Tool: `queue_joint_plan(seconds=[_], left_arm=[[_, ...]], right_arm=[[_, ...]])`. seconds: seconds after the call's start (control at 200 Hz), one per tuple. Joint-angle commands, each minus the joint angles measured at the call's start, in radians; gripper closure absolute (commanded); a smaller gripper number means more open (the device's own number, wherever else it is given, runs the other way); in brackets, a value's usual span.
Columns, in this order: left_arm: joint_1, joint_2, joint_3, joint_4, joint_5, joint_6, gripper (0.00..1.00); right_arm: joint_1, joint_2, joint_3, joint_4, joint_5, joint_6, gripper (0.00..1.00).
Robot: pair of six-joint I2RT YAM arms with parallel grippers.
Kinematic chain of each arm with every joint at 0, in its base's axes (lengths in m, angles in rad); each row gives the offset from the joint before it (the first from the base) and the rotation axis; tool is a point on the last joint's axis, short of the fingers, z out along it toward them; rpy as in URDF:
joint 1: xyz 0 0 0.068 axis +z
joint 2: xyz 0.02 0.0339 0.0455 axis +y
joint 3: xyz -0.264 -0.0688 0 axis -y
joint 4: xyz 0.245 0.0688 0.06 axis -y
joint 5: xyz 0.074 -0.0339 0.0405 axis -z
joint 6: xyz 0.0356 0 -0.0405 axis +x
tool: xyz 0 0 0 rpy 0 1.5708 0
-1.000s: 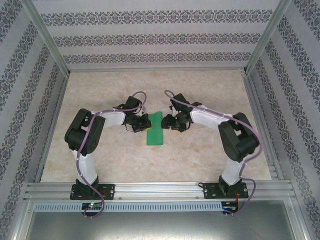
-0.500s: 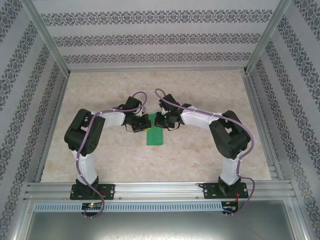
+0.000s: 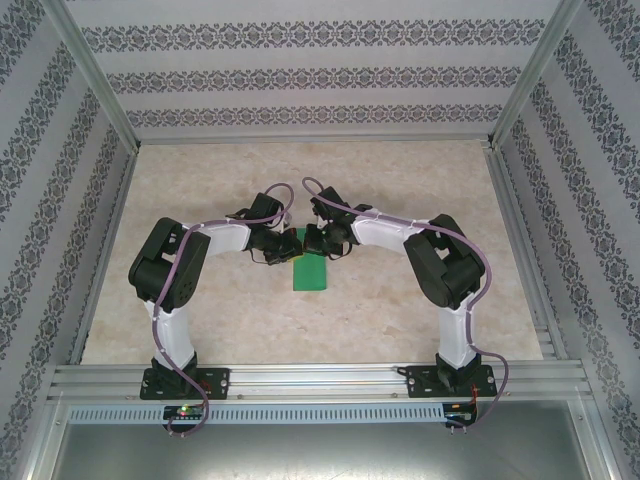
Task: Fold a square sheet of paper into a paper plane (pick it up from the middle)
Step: Fold the square sheet of paper in half at the center of the table.
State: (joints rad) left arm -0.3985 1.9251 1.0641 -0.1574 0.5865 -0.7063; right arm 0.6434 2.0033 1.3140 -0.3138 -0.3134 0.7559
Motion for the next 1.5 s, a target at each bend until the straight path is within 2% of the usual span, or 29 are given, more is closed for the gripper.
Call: queue_joint_plan(seconds=[0.0,0.23,0.525,0.659,0.839,1.154,1.299,1.494], left_arm=[[-0.013,0.101,-0.077,-0.188,-0.171,0.014,1.0],[-0.013,0.1,-0.09,-0.194,-0.197,-0.003,1.0],[-0.013,0.095,-0.095,-0.217,-0.244,0.001,1.0],[-0.013,0.093,-0.098,-0.212,-0.246,0.009,1.0],[-0.013,0.09,-0.092,-0.21,-0.229,0.017,1.0],[-0.013,0.099,-0.084,-0.218,-0.227,0.018,1.0],[-0.013,0.1,-0.087,-0.243,-0.258,0.022,1.0],[-0.013,0.108,-0.105,-0.24,-0.272,0.027,1.0]], right_arm=[[-0.003,0.027,0.019,-0.05,0.017,-0.022,1.0],[-0.032,0.021,-0.021,-0.058,0.013,-0.063,1.0],[-0.128,-0.051,-0.149,-0.015,-0.001,-0.139,1.0],[-0.161,-0.128,-0.199,0.007,0.003,-0.152,1.0],[-0.152,-0.237,-0.24,0.095,-0.029,-0.143,1.0],[-0.074,-0.062,-0.104,0.155,-0.13,-0.113,1.0],[-0.088,-0.012,-0.087,0.163,-0.15,-0.115,1.0],[-0.149,-0.007,-0.177,0.196,-0.138,-0.121,1.0]])
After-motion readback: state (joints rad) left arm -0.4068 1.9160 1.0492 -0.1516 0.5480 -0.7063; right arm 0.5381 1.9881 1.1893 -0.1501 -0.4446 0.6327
